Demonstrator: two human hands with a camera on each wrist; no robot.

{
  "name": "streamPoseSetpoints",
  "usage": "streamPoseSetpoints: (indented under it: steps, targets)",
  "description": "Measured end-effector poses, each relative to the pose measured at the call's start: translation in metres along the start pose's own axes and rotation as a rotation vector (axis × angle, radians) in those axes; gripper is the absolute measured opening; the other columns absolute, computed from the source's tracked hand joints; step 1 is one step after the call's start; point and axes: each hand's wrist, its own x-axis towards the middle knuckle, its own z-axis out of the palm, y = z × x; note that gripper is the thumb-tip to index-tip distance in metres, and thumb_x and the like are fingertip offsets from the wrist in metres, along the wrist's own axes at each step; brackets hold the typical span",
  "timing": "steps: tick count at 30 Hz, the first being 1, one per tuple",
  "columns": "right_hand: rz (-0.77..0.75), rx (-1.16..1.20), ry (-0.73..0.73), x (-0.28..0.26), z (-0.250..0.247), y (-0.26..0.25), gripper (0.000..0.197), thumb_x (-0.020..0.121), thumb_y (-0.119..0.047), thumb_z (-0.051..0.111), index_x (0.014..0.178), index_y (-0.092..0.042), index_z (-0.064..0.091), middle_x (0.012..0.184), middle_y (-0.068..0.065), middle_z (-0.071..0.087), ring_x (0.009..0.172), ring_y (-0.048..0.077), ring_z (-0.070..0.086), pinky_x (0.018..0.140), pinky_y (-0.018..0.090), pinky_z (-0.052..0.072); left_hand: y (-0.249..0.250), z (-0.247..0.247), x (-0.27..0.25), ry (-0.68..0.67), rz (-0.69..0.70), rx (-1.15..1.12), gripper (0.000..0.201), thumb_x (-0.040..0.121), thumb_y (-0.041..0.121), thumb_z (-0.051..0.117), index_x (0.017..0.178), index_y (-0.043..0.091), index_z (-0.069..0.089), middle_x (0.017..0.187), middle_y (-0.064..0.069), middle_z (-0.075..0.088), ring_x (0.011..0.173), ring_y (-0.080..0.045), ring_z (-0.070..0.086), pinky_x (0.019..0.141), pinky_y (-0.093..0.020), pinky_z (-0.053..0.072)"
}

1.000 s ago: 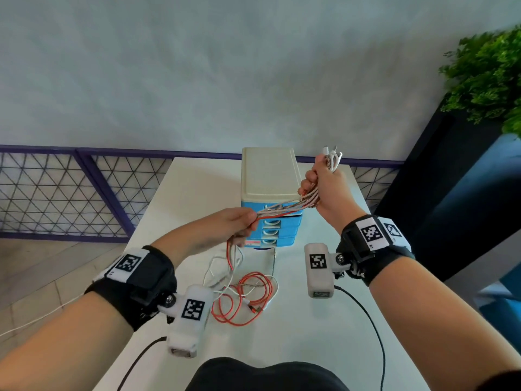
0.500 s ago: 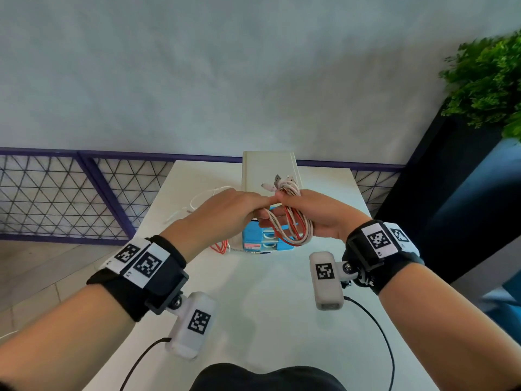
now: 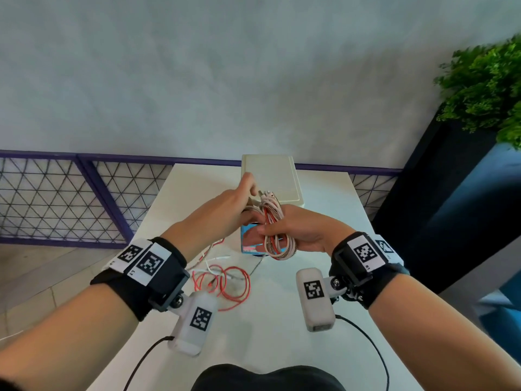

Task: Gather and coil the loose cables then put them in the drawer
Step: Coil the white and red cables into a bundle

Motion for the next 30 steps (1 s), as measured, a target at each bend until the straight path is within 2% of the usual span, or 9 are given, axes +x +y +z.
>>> streamPoseSetpoints:
  steps: [2, 6, 8, 12, 15, 19, 24, 27, 30]
  targets:
    - [0.006, -0.074, 0.016, 0.002, 0.004, 0.001, 0.027, 0.092, 0.005, 0.052, 0.119, 0.010, 0.054, 0.094, 0.019, 0.072, 0.085, 0.025, 0.072, 0.071, 0.031, 0.059, -0.002, 0.000, 0.002, 0.012, -0.003, -0.030, 0.036, 0.087, 0.020, 0.059, 0.093, 0.025, 0.024, 0.066, -0.005, 0.064, 0.055, -0.025, 0.056, 0.053, -0.045, 0.048]
    - [-0.055, -0.263, 0.125, 0.003, 0.008, -0.007, 0.012, 0.091, 0.006, 0.048, 0.090, 0.004, 0.060, 0.058, -0.001, 0.068, 0.049, 0.008, 0.062, 0.050, 0.019, 0.052, -0.008, -0.001, 0.007, 0.087, -0.161, -0.312, 0.050, 0.079, 0.030, 0.072, 0.091, 0.018, 0.025, 0.057, -0.006, 0.061, 0.036, -0.015, 0.045, 0.039, -0.023, 0.037]
    - [-0.066, -0.284, 0.153, 0.004, 0.007, -0.012, 0.016, 0.093, 0.006, 0.047, 0.082, -0.001, 0.057, 0.057, 0.000, 0.066, 0.047, 0.008, 0.059, 0.048, 0.019, 0.050, -0.012, 0.000, 0.008, 0.117, -0.277, -0.404, 0.052, 0.076, 0.035, 0.074, 0.094, 0.015, 0.029, 0.052, -0.006, 0.060, 0.035, -0.016, 0.045, 0.038, -0.023, 0.037]
    - [-0.049, -0.237, 0.156, 0.004, 0.002, -0.012, 0.017, 0.093, -0.001, 0.052, 0.080, -0.002, 0.063, 0.078, 0.018, 0.064, 0.057, 0.018, 0.060, 0.060, 0.029, 0.050, -0.024, 0.001, 0.005, -0.096, -0.315, -0.465, 0.038, 0.082, 0.051, 0.058, 0.077, 0.014, 0.051, 0.041, 0.002, 0.053, 0.042, -0.015, 0.056, 0.051, -0.021, 0.042]
    - [-0.032, -0.195, 0.158, 0.001, -0.003, -0.010, 0.019, 0.094, -0.003, 0.052, 0.080, 0.001, 0.063, 0.063, 0.011, 0.065, 0.051, 0.015, 0.061, 0.053, 0.023, 0.051, -0.030, 0.001, -0.005, -0.243, -0.252, -0.654, 0.041, 0.090, 0.047, 0.044, 0.073, 0.012, 0.056, 0.049, 0.004, 0.047, 0.054, -0.012, 0.055, 0.060, -0.012, 0.044]
    - [-0.046, -0.127, 0.180, 0.000, -0.007, -0.012, 0.018, 0.095, 0.000, 0.050, 0.081, -0.001, 0.061, 0.055, 0.003, 0.066, 0.047, 0.011, 0.062, 0.048, 0.022, 0.052, -0.033, 0.002, -0.011, -0.350, -0.291, -1.017, 0.033, 0.089, 0.038, 0.043, 0.080, 0.009, 0.056, 0.066, -0.001, 0.055, 0.059, -0.014, 0.044, 0.057, -0.016, 0.042]
    - [-0.077, 0.010, 0.227, 0.004, -0.010, -0.012, 0.010, 0.096, 0.000, 0.048, 0.092, -0.001, 0.057, 0.069, 0.004, 0.070, 0.062, 0.017, 0.070, 0.068, 0.037, 0.061, -0.026, 0.001, -0.012, -0.370, -0.384, -1.041, 0.038, 0.093, 0.038, 0.040, 0.069, 0.010, 0.049, 0.073, -0.009, 0.070, 0.057, -0.016, 0.061, 0.056, -0.020, 0.050]
    - [-0.070, -0.036, 0.247, 0.003, -0.012, -0.013, 0.009, 0.097, -0.002, 0.047, 0.094, 0.000, 0.056, 0.062, 0.001, 0.069, 0.055, 0.011, 0.067, 0.054, 0.027, 0.058, -0.028, 0.002, -0.018, -0.440, -0.354, -1.140, 0.034, 0.087, 0.038, 0.046, 0.073, 0.008, 0.050, 0.067, -0.009, 0.064, 0.081, -0.027, 0.068, 0.074, -0.023, 0.053]
    - [-0.076, -0.064, 0.241, 0.002, -0.017, -0.010, 0.007, 0.098, -0.004, 0.046, 0.097, -0.002, 0.053, 0.056, -0.002, 0.066, 0.048, 0.008, 0.062, 0.046, 0.020, 0.050, -0.031, 0.001, -0.022, -0.492, -0.311, -1.112, 0.027, 0.086, 0.033, 0.049, 0.084, 0.006, 0.052, 0.068, -0.005, 0.057, 0.084, -0.025, 0.064, 0.079, -0.021, 0.051]
